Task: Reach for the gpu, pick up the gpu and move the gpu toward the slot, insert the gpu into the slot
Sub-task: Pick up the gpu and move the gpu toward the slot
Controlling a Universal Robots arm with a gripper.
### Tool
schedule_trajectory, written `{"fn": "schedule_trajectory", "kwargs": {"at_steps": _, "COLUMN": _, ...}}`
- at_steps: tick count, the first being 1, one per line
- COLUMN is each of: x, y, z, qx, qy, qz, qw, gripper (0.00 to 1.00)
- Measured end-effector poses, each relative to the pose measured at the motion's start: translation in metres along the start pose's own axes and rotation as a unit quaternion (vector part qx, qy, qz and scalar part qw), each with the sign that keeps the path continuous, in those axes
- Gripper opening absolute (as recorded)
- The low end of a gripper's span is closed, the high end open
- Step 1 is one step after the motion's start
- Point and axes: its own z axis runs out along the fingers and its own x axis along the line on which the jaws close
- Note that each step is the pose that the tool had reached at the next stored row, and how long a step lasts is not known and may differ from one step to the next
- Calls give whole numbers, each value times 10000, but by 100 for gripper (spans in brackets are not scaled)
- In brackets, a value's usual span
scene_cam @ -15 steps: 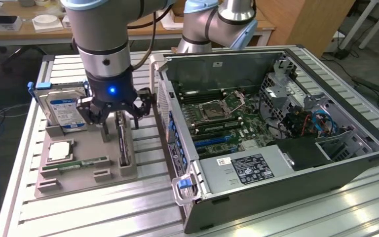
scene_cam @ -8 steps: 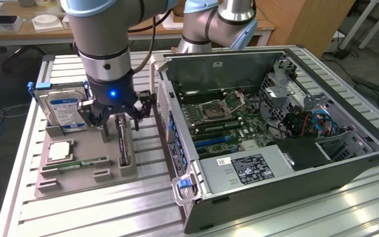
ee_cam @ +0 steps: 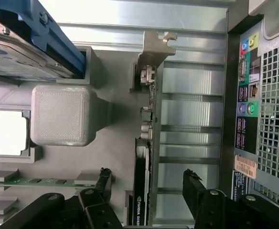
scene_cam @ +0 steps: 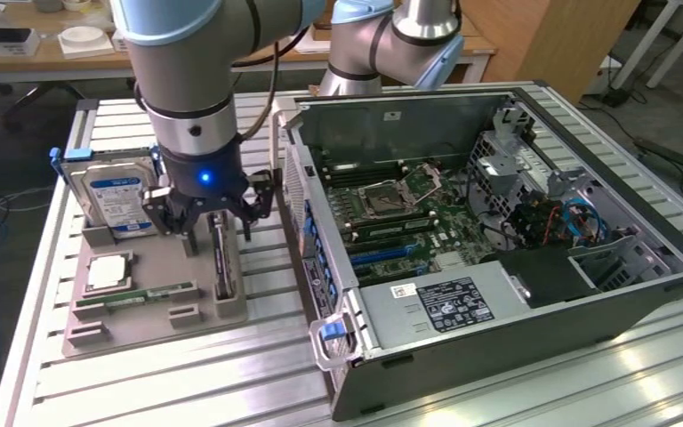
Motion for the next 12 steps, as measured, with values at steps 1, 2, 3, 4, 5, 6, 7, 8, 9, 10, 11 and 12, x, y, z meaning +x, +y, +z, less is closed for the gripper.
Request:
{"fn": "schedule_trajectory", "kwargs": {"at_steps": 1, "x": 0, "y": -1, "z": 15, "qx": 0, "qy": 0, "qz": 1, "qw": 10000, "gripper": 71}}
{"fn": "schedule_trajectory", "kwargs": {"at_steps": 2, "x": 1, "y": -1, "z": 30, "qx": 0, "qy": 0, "qz": 2, "qw": 10000, "gripper": 71}}
{"fn": "schedule_trajectory", "kwargs": {"at_steps": 3, "x": 1, "y": -2, "z": 43, "qx": 0, "qy": 0, "qz": 3, "qw": 10000, "gripper": 71}}
{"fn": "schedule_trajectory", "kwargs": {"at_steps": 4, "x": 1, "y": -3, "z": 57, "qx": 0, "qy": 0, "qz": 3, "qw": 10000, "gripper": 71}}
{"fn": "schedule_trajectory", "kwargs": {"at_steps": 5, "x": 2, "y": -4, "z": 74, "qx": 0, "qy": 0, "qz": 3, "qw": 10000, "gripper": 71}}
{"fn": "schedule_trajectory", "kwargs": {"at_steps": 6, "x": 2, "y": -5, "z": 91, "qx": 1, "qy": 1, "qz": 3, "qw": 10000, "gripper": 71}}
{"fn": "schedule_trajectory", "kwargs": {"at_steps": 7, "x": 2, "y": -5, "z": 107, "qx": 1, "qy": 1, "qz": 4, "qw": 10000, "gripper": 71}}
{"fn": "schedule_trajectory", "kwargs": {"at_steps": 8, "x": 3, "y": -6, "z": 122, "qx": 0, "qy": 0, "qz": 5, "qw": 10000, "gripper": 71}}
{"fn": "schedule_trajectory", "kwargs": {"at_steps": 9, "x": 6, "y": -7, "z": 135, "qx": 0, "qy": 1, "qz": 6, "qw": 10000, "gripper": 71}}
{"fn": "schedule_trajectory", "kwargs": {"at_steps": 10, "x": 8, "y": -8, "z": 152, "qx": 0, "qy": 1, "qz": 6, "qw": 10000, "gripper": 71}}
{"fn": "schedule_trajectory", "kwargs": {"at_steps": 11, "x": 9, "y": -9, "z": 170, "qx": 0, "qy": 2, "qz": 6, "qw": 10000, "gripper": 71}}
{"fn": "schedule_trajectory", "kwargs": {"at_steps": 12, "x": 10, "y": -10, "z": 189, "qx": 0, "qy": 3, "qz": 6, "qw": 10000, "gripper": 71}}
